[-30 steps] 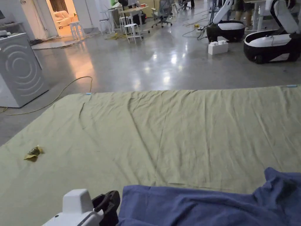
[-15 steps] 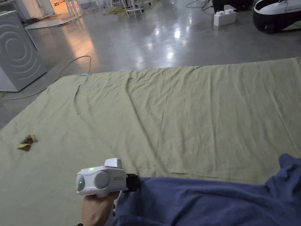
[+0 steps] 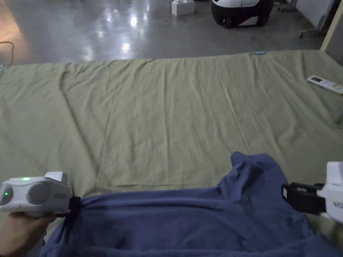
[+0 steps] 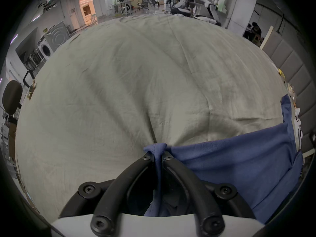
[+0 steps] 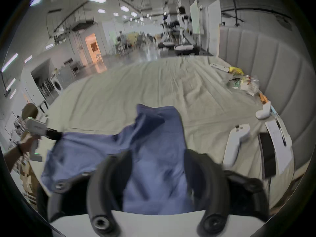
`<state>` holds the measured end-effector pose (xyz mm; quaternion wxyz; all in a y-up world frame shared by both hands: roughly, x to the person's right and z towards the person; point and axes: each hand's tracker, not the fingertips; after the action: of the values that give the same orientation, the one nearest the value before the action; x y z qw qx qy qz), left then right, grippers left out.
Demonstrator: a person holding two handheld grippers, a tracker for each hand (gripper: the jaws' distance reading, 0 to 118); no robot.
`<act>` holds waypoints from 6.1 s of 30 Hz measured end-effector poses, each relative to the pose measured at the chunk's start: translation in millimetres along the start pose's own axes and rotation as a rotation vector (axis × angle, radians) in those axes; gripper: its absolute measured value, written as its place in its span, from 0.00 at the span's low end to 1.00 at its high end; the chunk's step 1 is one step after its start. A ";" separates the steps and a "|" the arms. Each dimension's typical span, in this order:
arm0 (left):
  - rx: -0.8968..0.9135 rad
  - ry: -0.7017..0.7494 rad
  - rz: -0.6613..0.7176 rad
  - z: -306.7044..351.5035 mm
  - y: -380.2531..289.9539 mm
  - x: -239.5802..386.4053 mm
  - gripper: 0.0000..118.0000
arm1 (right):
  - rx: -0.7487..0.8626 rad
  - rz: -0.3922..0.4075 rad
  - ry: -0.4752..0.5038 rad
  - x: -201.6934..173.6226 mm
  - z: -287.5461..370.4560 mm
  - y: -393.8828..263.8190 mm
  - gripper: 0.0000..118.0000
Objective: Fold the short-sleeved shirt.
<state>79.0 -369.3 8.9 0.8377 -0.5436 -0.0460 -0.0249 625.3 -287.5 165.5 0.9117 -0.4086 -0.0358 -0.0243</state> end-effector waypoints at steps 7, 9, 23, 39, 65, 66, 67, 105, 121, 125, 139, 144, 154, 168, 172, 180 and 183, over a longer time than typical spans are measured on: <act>-0.008 -0.007 0.012 3.8 -3.1 2.4 0.07 | -0.323 -0.050 -0.094 11.6 -119.5 7.9 0.59; 0.005 0.001 0.012 3.8 -5.7 3.9 0.07 | -0.254 -0.026 -0.107 2.5 -112.9 4.0 0.56; 0.327 -0.231 0.099 155.3 -82.9 -38.2 0.05 | 0.060 -0.134 0.107 6.4 49.7 -33.9 0.01; 0.209 -0.160 0.122 141.3 -266.7 -60.2 0.41 | -0.017 -0.101 -0.038 2.8 131.4 -207.0 0.28; 1.076 0.009 -0.011 379.9 -246.7 53.3 0.04 | 0.792 0.093 0.062 -105.6 281.9 -110.3 0.06; 1.074 0.008 0.002 376.7 -250.0 54.6 0.00 | 0.726 0.035 0.121 -104.0 277.8 -112.4 0.04; 1.089 -0.029 -0.009 375.9 -251.8 53.4 0.00 | 0.742 0.037 0.100 -107.3 278.8 -112.4 0.01; 0.555 -0.386 0.442 221.0 -264.0 -72.3 0.85 | 0.573 -0.062 0.154 -109.9 261.0 -139.6 0.00; 0.334 -0.620 0.818 76.2 -276.1 -83.2 0.16 | 0.483 -0.112 0.169 -104.6 251.1 -146.6 0.00; 0.421 -0.662 0.967 86.8 -282.2 -87.7 0.11 | 0.462 -0.071 0.155 -94.9 247.0 -149.2 0.00; 0.610 -0.297 0.576 228.9 -229.9 -120.9 0.10 | 0.426 -0.136 0.183 -91.4 236.4 -160.2 0.00; 0.571 -0.354 0.362 192.5 -222.3 3.3 0.10 | 0.426 -0.145 0.196 -93.7 247.1 -159.9 0.00; 0.338 -0.475 0.187 102.5 -213.2 136.8 0.28 | 0.415 -0.184 0.103 -69.8 262.9 -192.7 0.00; 0.302 -0.672 0.424 89.9 -234.9 95.1 0.02 | 0.395 -0.186 0.138 -69.9 256.2 -198.7 0.00; 0.174 -0.634 0.315 57.8 -244.1 142.9 0.00 | 0.386 -0.181 0.130 -71.1 258.0 -204.8 0.00; 0.459 -0.646 0.366 141.2 -234.7 67.2 0.32 | 0.349 -0.155 0.161 -88.2 247.6 -199.6 0.00; 0.498 -0.559 0.528 149.2 -242.7 7.2 0.91 | 0.345 -0.135 0.193 -93.2 243.4 -196.0 0.00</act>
<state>56.4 -332.0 290.6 0.8761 -0.3046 -0.1347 0.3487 507.0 -234.7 464.8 0.9637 -0.2388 0.0207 -0.1180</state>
